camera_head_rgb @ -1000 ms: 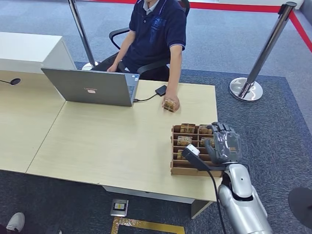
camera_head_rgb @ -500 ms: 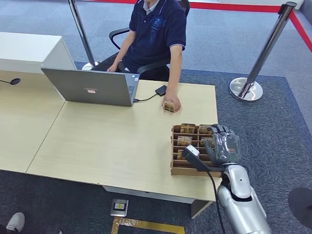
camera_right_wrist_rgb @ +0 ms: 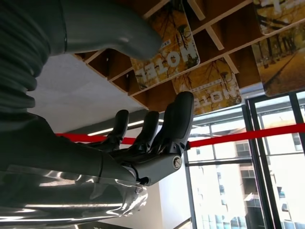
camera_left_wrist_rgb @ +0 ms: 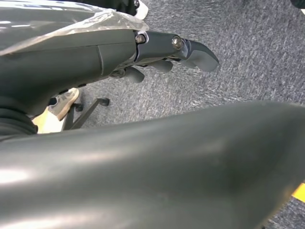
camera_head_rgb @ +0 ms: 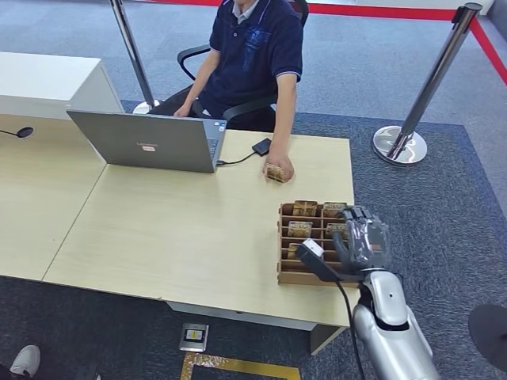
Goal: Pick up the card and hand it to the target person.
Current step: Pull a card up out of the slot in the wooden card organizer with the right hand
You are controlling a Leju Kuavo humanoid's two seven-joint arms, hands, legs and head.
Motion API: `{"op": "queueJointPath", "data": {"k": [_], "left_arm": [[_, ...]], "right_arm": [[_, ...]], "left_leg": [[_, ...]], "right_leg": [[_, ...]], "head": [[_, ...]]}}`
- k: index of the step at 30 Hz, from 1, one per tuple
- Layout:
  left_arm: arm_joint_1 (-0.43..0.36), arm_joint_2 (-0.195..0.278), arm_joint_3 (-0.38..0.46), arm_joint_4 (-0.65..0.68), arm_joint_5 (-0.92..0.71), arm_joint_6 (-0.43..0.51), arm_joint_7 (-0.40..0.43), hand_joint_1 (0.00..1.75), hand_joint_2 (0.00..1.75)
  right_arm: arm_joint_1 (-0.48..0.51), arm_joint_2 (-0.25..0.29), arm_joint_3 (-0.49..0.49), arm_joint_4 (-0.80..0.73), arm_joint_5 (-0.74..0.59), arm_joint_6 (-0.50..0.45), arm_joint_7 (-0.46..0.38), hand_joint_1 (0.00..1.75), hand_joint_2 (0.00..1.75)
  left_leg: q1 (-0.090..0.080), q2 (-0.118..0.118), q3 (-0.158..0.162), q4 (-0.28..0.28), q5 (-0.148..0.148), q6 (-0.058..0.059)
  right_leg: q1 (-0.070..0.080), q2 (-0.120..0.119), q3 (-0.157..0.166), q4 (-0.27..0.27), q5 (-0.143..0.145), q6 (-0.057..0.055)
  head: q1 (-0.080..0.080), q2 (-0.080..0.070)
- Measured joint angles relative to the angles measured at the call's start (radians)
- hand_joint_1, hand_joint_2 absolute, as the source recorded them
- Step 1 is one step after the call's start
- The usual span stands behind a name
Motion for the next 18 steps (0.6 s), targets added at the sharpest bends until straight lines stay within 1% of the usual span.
{"op": "queueJointPath", "data": {"k": [9,18], "left_arm": [[0.000,0.000,0.006,0.000,0.006,0.003,0.002,0.00,0.00],[0.000,0.000,0.007,0.000,0.006,0.004,0.001,0.00,0.00]], "right_arm": [[-0.025,0.013,0.005,0.030,0.005,0.013,-0.009,0.77,1.75],[-0.060,0.021,0.005,0.073,0.001,0.004,-0.016,0.82,1.75]], "left_leg": [[0.000,0.001,-0.001,0.000,0.000,0.000],[0.000,0.001,0.000,0.000,0.000,0.000]], "right_leg": [[0.000,0.001,-0.001,0.000,0.000,0.000],[0.000,0.001,0.000,0.001,0.000,0.000]], "head": [[0.000,0.000],[0.000,0.000]]}}
